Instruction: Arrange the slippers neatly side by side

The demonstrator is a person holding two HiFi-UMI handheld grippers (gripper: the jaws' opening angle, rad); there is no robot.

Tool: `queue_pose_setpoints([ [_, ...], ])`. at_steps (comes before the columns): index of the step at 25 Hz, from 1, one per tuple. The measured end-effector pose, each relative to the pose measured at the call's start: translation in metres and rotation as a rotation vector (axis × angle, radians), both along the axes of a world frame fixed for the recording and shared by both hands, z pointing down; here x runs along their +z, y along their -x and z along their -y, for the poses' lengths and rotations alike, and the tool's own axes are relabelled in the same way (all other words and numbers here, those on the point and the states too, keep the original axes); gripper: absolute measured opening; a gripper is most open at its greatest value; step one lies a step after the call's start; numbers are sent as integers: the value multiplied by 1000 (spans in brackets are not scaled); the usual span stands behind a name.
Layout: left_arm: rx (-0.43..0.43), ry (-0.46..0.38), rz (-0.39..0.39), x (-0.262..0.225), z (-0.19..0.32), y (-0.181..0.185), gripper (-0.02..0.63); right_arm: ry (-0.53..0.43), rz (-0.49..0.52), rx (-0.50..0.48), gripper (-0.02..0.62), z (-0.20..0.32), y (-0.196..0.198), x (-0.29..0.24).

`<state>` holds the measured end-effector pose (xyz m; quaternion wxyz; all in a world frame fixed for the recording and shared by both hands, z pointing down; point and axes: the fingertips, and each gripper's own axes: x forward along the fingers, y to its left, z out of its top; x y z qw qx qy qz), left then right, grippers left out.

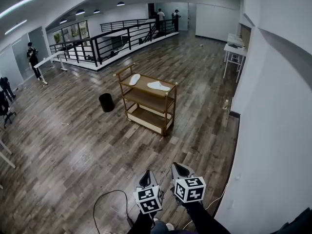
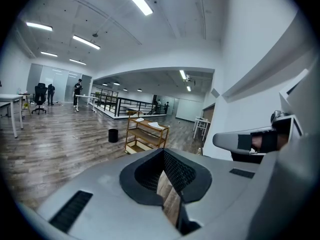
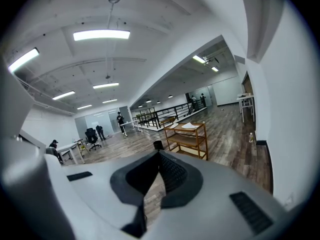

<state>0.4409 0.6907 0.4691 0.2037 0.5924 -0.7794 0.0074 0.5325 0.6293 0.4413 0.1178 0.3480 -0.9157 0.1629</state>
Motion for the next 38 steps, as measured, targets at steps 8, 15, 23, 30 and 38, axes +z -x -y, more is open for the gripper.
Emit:
queue_pose_setpoints([
  [8,17,-12,7,0,27,21,-2,5,-1,1,-3,22,24,7],
  [15,44,13,15,9,60,61,0,8,-8,5,-2,56,65,11],
  [23,63,-5,30,5,108,112,0,-5,0,16,-3,103,117,10],
  [30,57,-2,39,12,131,140,0,-10,-19,32,-2,128,141,18],
  [38,31,1,-4,22,153,169,0,-6,-26,25,-2,154,168,22],
])
